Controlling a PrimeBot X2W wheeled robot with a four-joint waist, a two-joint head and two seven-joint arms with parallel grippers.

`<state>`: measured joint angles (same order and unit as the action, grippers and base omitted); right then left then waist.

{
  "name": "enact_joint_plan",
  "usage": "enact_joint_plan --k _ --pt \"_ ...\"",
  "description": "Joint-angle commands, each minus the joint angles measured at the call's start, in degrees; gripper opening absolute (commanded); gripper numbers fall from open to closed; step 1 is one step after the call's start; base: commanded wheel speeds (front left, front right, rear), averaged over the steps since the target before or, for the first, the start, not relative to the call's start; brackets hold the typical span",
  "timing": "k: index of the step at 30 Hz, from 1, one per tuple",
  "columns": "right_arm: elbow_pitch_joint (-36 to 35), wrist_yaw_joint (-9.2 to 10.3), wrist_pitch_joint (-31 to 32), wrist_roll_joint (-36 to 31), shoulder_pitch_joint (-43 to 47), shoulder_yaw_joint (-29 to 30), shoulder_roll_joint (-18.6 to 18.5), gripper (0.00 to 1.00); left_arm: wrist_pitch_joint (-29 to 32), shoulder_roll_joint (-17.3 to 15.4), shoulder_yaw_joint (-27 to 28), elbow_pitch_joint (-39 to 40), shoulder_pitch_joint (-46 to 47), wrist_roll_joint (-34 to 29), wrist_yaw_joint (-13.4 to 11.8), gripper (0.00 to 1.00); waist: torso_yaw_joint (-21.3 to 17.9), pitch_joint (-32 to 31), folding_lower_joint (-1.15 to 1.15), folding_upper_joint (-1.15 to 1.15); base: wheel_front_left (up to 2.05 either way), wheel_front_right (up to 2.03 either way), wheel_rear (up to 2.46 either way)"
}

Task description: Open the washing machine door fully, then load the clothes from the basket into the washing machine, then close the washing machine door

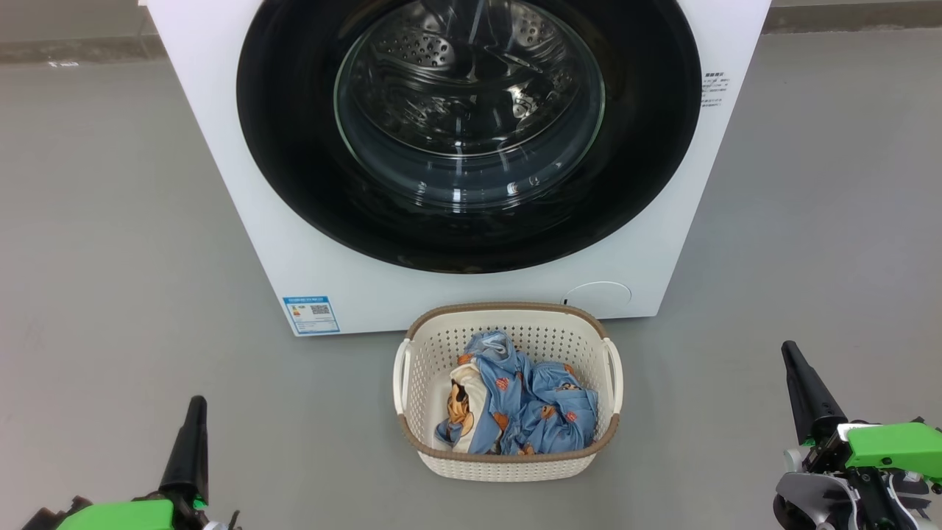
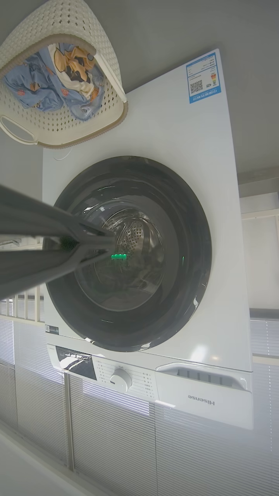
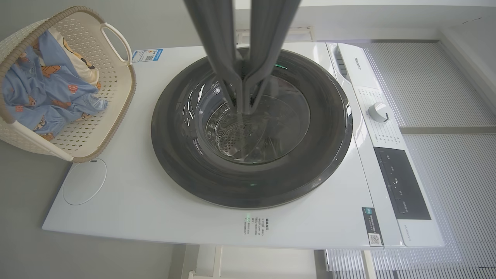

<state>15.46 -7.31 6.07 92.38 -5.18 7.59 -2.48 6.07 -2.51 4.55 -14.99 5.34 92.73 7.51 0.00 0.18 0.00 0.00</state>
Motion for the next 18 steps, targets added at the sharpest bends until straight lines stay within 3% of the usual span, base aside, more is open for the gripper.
enact_joint_plan --k 1,18 --pt "-1.4 -0.18 0.4 -0.2 -1.0 -1.0 -0.4 0.0 0.4 -0.5 1.9 1.0 0.8 -0.5 0.0 0.0 0.0 0.0 0.0 0.0 0.0 0.0 0.0" --pt "-1.4 -0.18 0.4 -0.2 -1.0 -1.0 -0.4 0.0 0.4 -0.4 1.9 1.0 0.8 -0.5 0.0 0.0 0.0 0.0 0.0 0.0 0.0 0.0 0.0"
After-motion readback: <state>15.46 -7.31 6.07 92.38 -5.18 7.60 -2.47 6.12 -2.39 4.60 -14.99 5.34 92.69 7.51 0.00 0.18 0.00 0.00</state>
